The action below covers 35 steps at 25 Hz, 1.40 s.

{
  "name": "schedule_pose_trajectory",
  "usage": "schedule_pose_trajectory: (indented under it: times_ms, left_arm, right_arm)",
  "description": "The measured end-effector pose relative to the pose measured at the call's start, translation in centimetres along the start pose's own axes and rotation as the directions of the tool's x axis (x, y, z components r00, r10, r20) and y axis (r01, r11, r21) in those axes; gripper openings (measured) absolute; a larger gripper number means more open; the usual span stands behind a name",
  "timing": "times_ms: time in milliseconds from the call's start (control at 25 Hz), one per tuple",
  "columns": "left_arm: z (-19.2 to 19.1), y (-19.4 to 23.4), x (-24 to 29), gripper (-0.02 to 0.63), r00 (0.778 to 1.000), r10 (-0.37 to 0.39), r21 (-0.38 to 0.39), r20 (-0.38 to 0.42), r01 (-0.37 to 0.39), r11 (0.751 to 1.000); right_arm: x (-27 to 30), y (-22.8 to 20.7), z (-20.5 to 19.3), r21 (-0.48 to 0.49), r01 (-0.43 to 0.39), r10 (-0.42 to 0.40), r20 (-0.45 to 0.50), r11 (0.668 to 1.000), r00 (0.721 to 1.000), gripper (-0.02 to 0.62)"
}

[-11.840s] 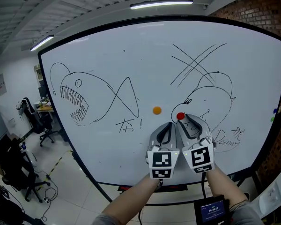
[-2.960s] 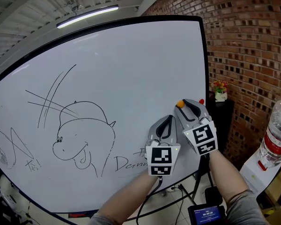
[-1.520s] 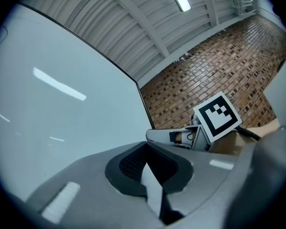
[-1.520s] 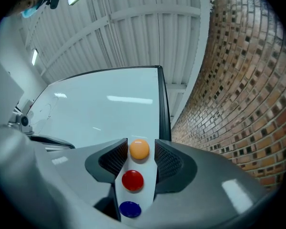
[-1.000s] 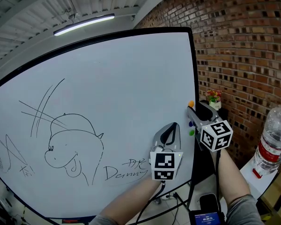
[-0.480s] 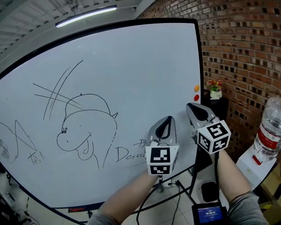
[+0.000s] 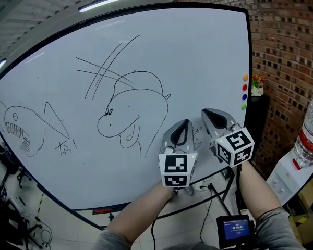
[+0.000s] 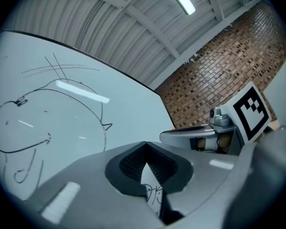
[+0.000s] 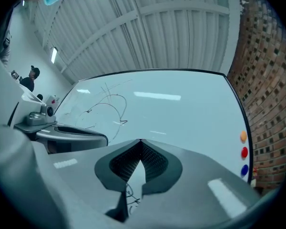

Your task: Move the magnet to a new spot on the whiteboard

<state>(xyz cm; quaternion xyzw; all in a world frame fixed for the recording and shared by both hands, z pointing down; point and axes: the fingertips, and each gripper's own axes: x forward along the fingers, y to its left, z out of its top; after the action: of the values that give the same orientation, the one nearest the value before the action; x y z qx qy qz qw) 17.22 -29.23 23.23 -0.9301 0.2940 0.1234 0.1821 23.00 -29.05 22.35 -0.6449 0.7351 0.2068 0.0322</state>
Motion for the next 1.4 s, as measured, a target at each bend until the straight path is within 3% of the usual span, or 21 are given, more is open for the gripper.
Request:
schedule_pose_trajectory:
  times_ms: [280, 640, 920, 1400]
  left_arm:
    - [-1.0, 3.6, -3.2, 0.0, 0.999, 0.043, 0.026, -0.031, -0.043, 0.999]
    - [-3.2, 4.6, -1.3, 0.0, 0.989, 0.137, 0.028, -0.049, -0.135, 0.99]
    - [-5.7, 4.5, -2.2, 0.0, 0.982, 0.165, 0.045, -0.093, -0.162, 0.986]
    - [-10.4, 5.7, -13.4, 0.0, 0.973, 0.123, -0.03, -0.193, -0.131, 0.991]
  right_arm:
    - [2.2, 6.2, -1.0, 0.032, -0.082, 0.082, 0.0, 0.996, 0.997, 0.006]
    - [3.4, 6.2, -3.8, 0.051, -0.194, 0.194, -0.006, 0.98, 0.981, 0.006]
    - [2.6, 6.8, -6.8, 0.101, -0.227, 0.232, -0.036, 0.969, 0.972, 0.006]
    - [-0.8, 16.4, -10.3, 0.162, -0.219, 0.24, -0.127, 0.962, 0.962, 0.006]
